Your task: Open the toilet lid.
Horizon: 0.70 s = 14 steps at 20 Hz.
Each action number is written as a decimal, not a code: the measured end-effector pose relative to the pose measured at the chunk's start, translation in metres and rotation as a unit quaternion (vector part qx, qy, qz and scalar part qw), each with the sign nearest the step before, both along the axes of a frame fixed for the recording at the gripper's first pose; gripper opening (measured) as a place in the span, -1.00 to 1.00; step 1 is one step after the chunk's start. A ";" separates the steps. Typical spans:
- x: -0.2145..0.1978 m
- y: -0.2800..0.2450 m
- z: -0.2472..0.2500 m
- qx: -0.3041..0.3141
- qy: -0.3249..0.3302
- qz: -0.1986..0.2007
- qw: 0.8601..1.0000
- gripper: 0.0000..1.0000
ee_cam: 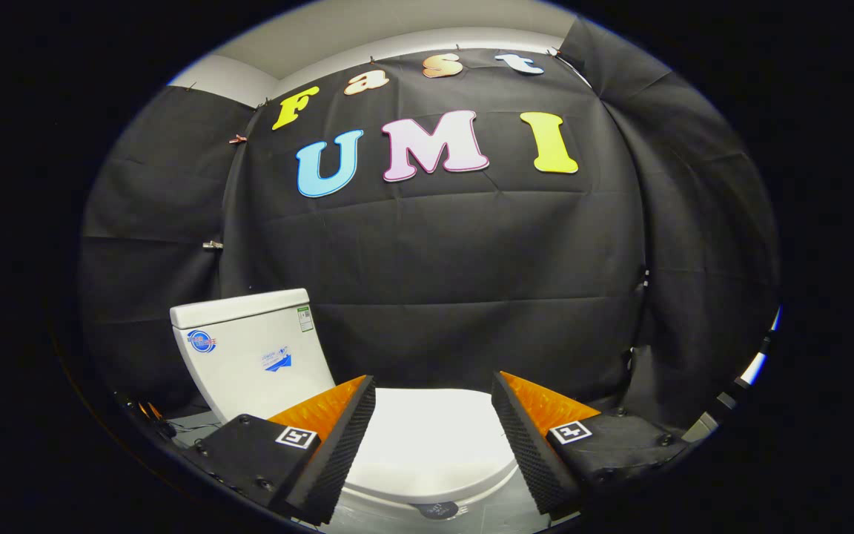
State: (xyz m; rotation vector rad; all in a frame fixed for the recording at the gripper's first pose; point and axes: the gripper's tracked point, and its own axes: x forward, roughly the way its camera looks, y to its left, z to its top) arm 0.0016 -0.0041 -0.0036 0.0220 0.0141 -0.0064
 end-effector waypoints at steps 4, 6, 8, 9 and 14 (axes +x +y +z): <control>0.000 0.000 -0.001 -0.001 0.001 0.001 1.000 0.96; 0.000 0.000 -0.003 0.000 0.004 0.001 1.000 0.96; 0.000 -0.001 -0.003 0.000 0.005 0.001 1.000 0.96; 0.001 -0.001 -0.003 0.001 0.005 0.000 1.000 0.96; 0.000 0.000 -0.004 0.000 0.006 0.002 1.000 0.96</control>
